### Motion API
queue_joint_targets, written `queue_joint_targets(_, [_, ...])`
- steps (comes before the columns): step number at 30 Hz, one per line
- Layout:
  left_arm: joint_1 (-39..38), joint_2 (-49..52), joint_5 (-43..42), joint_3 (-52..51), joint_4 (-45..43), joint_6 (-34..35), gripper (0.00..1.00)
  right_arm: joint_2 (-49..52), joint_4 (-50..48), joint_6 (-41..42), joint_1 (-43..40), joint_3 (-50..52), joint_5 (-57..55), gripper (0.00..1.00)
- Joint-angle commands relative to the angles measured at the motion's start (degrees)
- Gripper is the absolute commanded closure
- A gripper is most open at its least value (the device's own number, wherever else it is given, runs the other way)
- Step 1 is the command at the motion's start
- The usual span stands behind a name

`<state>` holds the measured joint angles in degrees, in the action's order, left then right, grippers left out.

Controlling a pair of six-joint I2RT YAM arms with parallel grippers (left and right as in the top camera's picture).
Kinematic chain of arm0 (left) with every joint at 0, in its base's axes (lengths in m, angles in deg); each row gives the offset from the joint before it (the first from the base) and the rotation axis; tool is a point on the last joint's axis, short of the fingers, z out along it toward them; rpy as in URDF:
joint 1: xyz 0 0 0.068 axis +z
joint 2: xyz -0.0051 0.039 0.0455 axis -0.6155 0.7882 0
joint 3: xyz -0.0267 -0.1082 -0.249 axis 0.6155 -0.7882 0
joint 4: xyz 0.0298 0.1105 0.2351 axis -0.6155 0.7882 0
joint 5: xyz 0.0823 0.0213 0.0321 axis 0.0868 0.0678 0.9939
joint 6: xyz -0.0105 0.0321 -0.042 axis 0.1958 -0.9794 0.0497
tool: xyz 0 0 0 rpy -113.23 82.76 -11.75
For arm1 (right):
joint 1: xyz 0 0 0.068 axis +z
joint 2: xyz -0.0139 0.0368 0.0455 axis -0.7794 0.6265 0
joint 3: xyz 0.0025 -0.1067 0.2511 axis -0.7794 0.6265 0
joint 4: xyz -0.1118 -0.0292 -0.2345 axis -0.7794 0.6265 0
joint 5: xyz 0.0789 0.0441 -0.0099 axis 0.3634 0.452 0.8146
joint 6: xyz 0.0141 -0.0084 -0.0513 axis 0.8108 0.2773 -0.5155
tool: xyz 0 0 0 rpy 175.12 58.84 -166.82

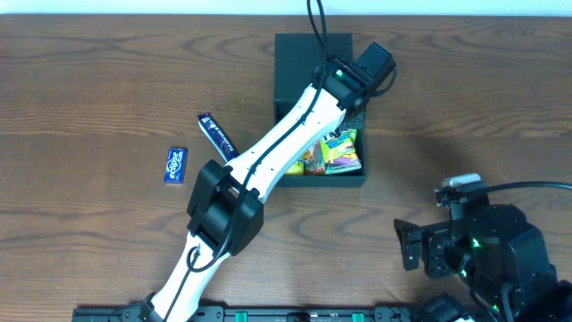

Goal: Pack container
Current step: 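Lower the Pretz box into the black box and release it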

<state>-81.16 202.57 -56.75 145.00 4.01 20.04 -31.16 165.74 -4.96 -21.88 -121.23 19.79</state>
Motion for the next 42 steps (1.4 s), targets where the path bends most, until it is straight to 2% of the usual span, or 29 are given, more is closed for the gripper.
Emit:
queue_joint_targets(1, [0.1,-0.8,1.1,0.9,0.9,-0.2,0.94,-0.1,0.1,-0.4,-0.5,-0.4,-0.4,0.01])
queue_joint_targets(11, [0.1,-0.4,-9.8,-5.2,-5.2,-6.7,0.94,-0.1,0.1,-0.4,-0.5,-0.4,-0.4,0.01])
queue_joint_targets(21, [0.1,0.0,-11.0,-11.1,-9.1,-6.7,0.94,-0.1,0.1,-0.5,-0.5,-0.4,-0.4,0.01])
queue_joint_targets(31, [0.0,-0.2,-10.9,-11.5,-9.8,-7.1,0.94,-0.1,0.1,-0.4,-0.5,-0.4,-0.4,0.01])
queue_joint_targets(35, [0.6,-3.3,-6.8,-11.3,-9.4,-6.7,0.94,-0.1,0.1,-0.5,-0.5,-0.4,-0.4,0.01])
queue_joint_targets(40, [0.9,-7.9,4.9,-11.3,-7.5,0.7,0.94,-0.1,0.1,-0.5,-0.5,-0.4,-0.4,0.01])
queue_joint_targets(42, [1.2,-8.0,6.2,-11.3,-6.8,1.6,0.94,-0.1,0.1,-0.5,-0.5,-0.4,-0.4,0.01])
